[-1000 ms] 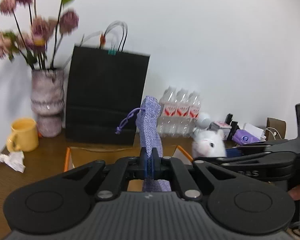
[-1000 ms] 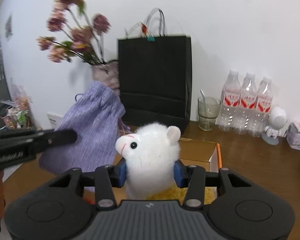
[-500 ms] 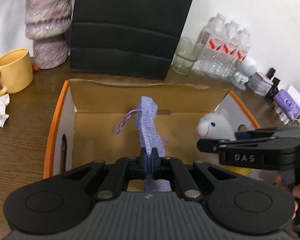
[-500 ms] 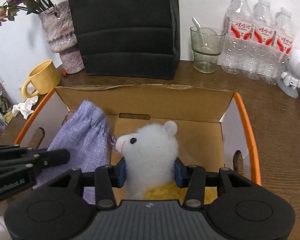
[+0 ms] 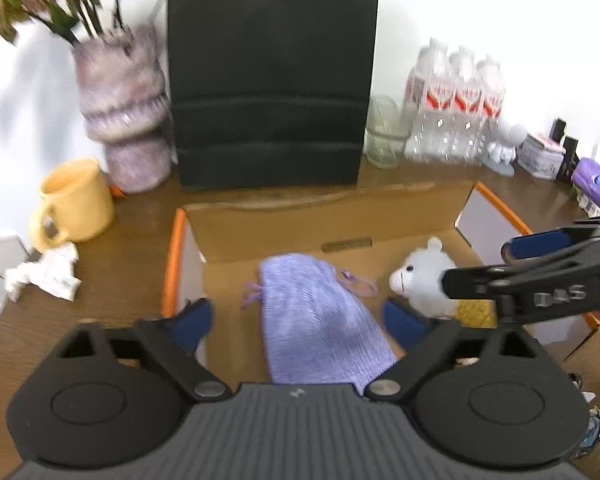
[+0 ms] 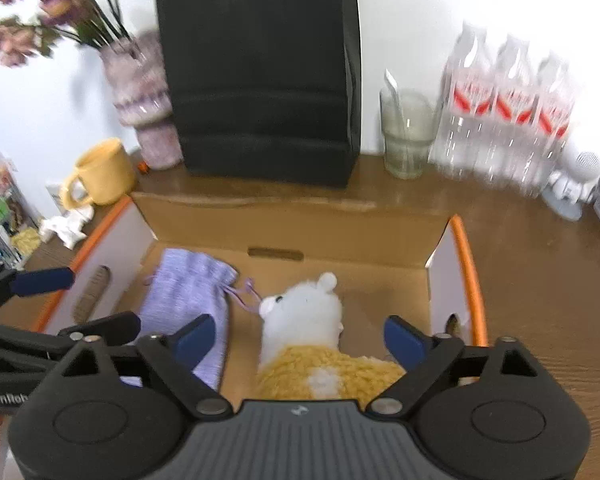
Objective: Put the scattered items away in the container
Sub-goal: 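Withdraw both tools from the box toward the remaining items, then grasp the frosted container with the left tool while the right tool grasps the blue packet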
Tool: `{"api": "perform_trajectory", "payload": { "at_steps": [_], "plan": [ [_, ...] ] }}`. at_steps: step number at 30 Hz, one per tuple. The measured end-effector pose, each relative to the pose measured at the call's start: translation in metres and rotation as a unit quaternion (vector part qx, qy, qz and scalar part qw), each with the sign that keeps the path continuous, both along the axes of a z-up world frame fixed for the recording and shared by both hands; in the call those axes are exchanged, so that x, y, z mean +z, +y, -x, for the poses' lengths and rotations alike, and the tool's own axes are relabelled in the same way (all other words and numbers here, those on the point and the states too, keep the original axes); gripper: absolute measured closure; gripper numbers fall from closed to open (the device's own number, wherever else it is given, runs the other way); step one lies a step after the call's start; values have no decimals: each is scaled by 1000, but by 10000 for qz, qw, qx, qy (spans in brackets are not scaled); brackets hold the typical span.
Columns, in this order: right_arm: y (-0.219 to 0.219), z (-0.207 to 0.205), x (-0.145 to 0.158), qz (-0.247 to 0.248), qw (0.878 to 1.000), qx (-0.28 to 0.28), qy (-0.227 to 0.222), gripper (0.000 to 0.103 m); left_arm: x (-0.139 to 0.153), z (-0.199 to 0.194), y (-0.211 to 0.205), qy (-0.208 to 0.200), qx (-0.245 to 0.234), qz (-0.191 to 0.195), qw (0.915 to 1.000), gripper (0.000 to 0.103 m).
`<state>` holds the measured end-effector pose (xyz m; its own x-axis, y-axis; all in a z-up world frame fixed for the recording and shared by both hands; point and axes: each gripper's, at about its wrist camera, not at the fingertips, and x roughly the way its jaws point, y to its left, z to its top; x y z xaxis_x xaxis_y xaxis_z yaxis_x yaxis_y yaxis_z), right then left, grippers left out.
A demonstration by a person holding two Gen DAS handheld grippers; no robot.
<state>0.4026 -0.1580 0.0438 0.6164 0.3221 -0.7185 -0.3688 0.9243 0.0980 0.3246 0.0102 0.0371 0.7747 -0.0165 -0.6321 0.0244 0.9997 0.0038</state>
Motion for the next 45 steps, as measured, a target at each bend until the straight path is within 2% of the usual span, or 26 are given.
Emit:
{"api": "perform_trajectory", "payload": {
  "at_steps": [4, 8, 15, 19, 23, 30, 38, 45],
  "plan": [
    [-15, 39, 23, -66, 9990, 106, -436, 0, 19, 33, 3, -438, 60, -184, 9989, 0],
    [-30, 85, 32, -3, 9969, 199, -765, 0, 30, 72, 8, -808, 44, -179, 9966, 0],
    [-62, 145, 19, 16, 9968, 112, -786, 0, 26, 136, 16, -1191, 130, -32, 9928, 0],
    [-75, 171, 1, 60, 9976, -20, -693, 0, 10, 161, 19, -1118, 160, 24, 9936, 0],
    [-84, 191, -13, -97, 9982, -139, -568, 0, -11, 179, 23, -934, 213, 147, 9953, 0],
    [-87, 219, -31, -148, 9974, -333, -615, 0, -38, 202, 28, -594, 467, 426, 9962, 0],
    [-88, 232, -58, -170, 9956, -730, -567, 0, -52, 210, 26, -408, 600, 489, 9962, 0],
    [-91, 229, -69, -128, 9956, -820, -425, 0, -63, 205, 18, -202, 545, 487, 9971, 0]
  ]
}}
